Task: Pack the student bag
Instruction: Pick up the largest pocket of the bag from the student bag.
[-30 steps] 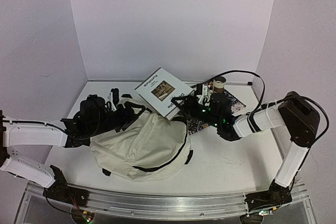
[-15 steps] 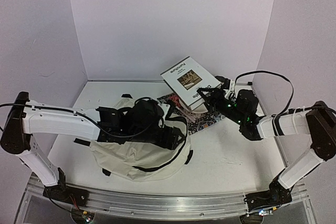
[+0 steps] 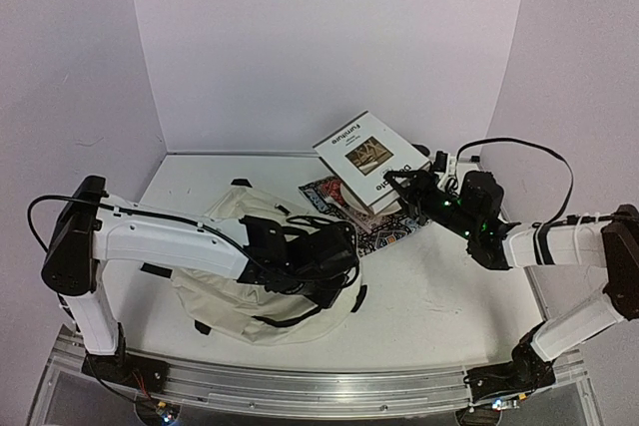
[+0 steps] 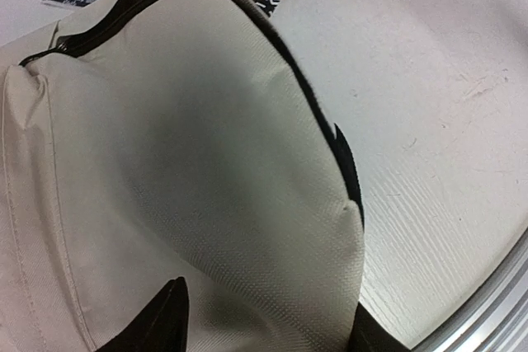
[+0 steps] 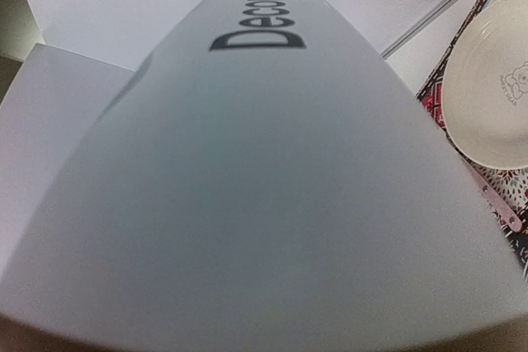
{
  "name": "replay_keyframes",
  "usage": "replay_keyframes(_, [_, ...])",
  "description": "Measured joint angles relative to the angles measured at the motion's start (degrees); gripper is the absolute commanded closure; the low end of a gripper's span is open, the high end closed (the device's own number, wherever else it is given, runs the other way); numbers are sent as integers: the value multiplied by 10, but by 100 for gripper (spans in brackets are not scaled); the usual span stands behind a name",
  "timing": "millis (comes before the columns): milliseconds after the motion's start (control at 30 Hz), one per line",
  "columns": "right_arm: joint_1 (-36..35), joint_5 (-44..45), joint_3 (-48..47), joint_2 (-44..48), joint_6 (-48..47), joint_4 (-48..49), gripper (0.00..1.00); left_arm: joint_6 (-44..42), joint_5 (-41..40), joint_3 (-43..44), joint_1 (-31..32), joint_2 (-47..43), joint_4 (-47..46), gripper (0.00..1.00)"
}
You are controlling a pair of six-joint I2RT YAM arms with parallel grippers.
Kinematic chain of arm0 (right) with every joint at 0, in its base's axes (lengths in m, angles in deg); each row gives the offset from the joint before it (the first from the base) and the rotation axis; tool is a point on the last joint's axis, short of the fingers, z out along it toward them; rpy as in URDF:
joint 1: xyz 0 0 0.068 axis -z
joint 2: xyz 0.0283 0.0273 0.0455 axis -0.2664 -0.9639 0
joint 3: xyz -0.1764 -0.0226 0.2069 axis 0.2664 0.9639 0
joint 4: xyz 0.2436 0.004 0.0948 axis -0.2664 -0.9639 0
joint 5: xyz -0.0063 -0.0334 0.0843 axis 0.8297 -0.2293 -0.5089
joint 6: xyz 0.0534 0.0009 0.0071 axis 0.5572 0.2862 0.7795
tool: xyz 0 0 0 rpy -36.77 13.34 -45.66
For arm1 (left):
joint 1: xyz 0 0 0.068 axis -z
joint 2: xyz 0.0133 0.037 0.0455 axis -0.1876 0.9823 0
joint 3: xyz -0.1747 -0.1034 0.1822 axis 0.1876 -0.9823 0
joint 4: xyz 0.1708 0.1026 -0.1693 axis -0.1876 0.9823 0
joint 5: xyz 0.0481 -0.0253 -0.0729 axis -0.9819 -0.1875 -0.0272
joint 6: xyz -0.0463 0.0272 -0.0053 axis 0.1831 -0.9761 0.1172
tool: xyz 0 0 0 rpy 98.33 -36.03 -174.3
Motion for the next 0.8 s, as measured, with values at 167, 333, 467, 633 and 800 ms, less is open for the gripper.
replay_keyframes(167, [1, -10, 1, 29, -15, -46, 70, 4, -23, 5, 1, -8, 24, 65])
replay_keyframes(333, [2, -23, 1, 60, -30, -102, 71, 5, -33, 5, -7, -34, 47, 68])
replay_keyframes(467, [2, -36, 1, 79, -38, -142, 74, 4, -26, 4, -23, -58, 57, 95])
replay_keyframes(633, [2, -53, 1, 106, -39, -196, 75, 4, -22, 4, -48, -69, 66, 100])
replay_keyframes(800, [2, -64, 0, 150, -42, -262, 76, -3, -26, 4, -85, -86, 80, 100])
